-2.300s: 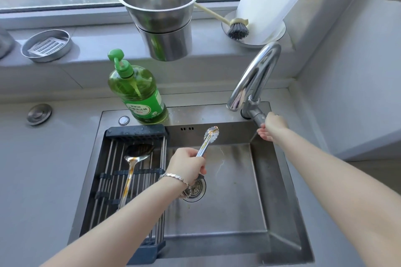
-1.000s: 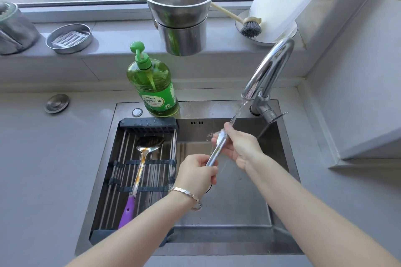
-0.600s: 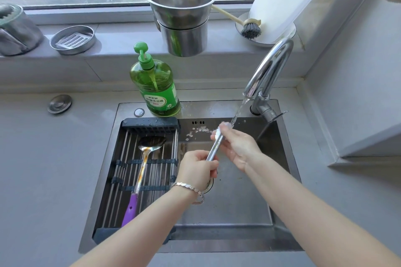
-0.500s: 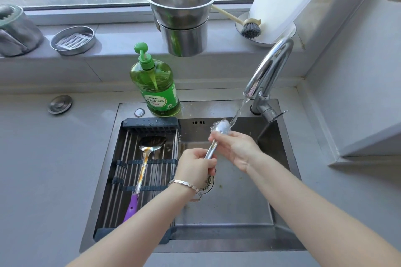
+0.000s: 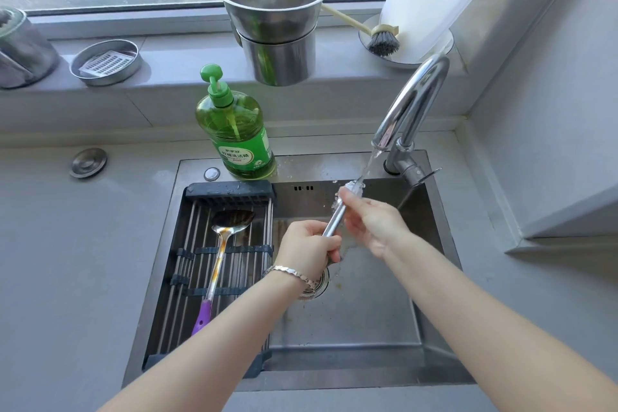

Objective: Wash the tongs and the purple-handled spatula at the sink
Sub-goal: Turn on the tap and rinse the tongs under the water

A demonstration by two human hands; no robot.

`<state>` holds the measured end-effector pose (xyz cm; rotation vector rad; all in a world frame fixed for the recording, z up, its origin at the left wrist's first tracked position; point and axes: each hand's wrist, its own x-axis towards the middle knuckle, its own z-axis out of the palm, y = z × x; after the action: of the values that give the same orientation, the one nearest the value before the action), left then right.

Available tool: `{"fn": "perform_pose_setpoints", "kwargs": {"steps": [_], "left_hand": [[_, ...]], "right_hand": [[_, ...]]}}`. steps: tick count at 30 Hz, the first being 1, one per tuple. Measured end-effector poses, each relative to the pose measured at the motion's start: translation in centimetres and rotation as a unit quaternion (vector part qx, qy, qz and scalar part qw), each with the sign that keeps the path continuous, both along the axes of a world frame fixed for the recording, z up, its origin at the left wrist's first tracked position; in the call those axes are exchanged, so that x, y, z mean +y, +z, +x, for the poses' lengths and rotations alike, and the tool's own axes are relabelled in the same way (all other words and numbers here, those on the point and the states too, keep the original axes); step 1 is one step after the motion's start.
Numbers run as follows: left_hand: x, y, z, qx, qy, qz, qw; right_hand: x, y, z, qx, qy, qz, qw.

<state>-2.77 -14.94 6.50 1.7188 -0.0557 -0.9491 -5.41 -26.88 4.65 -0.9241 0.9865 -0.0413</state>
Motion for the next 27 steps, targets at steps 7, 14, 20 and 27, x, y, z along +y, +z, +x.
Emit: {"fn": "perform_pose_setpoints", "kwargs": {"steps": [7, 14, 20, 27], "left_hand": [[-0.1, 0.5, 0.2, 0.012, -0.008, -0.030, 0.999], [0.9, -1.5, -0.1, -0.194, -0.054, 0.107, 0.974], [2.6, -2.3, 0.5, -0.263, 0.003, 0.097, 0.960], [2.6, -2.0, 0.1, -0.309, 0.118, 0.029, 0.943]], "right_hand": [[-0.5, 0.7, -0.1, -0.019, 0.029, 0.001, 0.999], [-0.2, 0.4, -0.6, 0.028, 0.009, -0.062, 0.998], [-2.3, 0.5, -1.6, 0.042, 0.058, -0.144, 0.987], [-0.3, -1.4, -4.1, 0.026, 0.014, 0.070, 0.997]]}}
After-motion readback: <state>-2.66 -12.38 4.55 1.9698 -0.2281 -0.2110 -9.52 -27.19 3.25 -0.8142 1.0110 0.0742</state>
